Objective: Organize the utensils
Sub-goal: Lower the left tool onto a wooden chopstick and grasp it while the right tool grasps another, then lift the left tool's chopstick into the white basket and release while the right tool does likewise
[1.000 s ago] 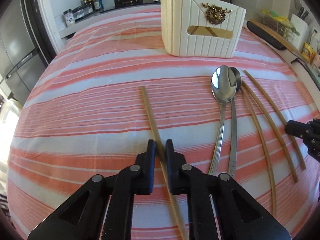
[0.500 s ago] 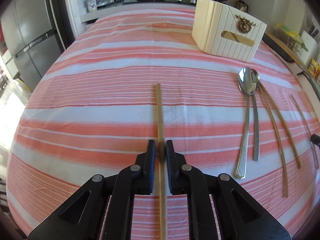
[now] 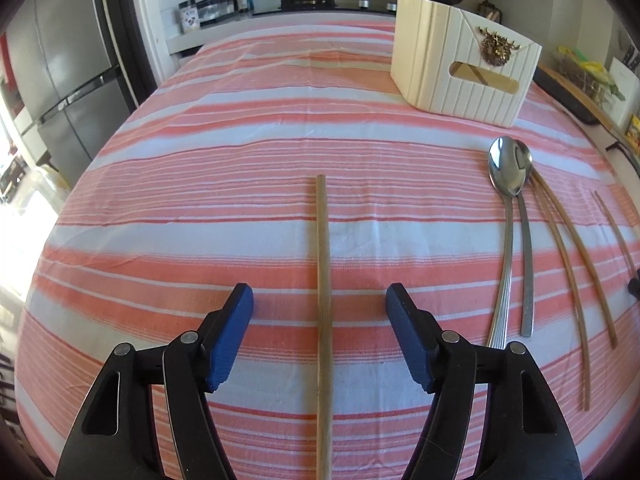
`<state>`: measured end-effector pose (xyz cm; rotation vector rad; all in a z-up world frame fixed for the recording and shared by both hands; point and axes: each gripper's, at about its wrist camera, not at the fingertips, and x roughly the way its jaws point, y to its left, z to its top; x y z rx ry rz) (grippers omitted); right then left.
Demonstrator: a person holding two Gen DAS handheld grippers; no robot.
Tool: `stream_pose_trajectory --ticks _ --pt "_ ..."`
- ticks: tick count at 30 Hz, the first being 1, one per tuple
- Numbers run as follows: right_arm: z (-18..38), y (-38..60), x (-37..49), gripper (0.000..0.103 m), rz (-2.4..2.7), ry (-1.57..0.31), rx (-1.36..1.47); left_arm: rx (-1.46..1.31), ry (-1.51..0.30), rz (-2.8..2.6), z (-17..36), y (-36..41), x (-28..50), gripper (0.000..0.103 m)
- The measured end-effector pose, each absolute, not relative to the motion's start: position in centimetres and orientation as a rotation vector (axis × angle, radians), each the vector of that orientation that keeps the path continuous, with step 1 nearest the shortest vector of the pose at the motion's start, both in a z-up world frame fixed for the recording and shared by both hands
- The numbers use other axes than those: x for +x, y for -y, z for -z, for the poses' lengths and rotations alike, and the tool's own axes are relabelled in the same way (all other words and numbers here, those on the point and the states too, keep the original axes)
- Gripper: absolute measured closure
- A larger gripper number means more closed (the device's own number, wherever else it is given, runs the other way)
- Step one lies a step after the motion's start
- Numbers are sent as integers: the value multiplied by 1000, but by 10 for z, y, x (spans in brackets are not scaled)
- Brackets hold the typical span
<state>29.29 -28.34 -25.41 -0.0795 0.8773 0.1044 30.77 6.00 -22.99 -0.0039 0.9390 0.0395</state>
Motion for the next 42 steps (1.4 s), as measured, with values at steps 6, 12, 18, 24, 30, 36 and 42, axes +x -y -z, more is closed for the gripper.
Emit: stream_pose_trajectory --ticks 6,12,18,24,30,36,42 --pt "255 284 292 55 -109 -872 -75 -5 -935 -38 230 -60 308 31" --pt "254 285 295 55 -128 -905 -90 16 -968 10 228 -63 311 30" --pt "249 286 302 55 -198 -1022 -137 46 -1058 123 226 -70 326 28" --pt "247 282 327 55 -248 -1116 -173 77 -1124 171 225 -65 355 31" --pt "243 266 379 55 -269 -1134 -187 78 -1145 166 222 -59 386 53" --pt "242 258 428 97 -208 -1113 -154 -12 -1163 178 221 -66 404 98" --pt "208 261 419 97 -208 -992 -81 -80 -1068 172 191 -77 388 98"
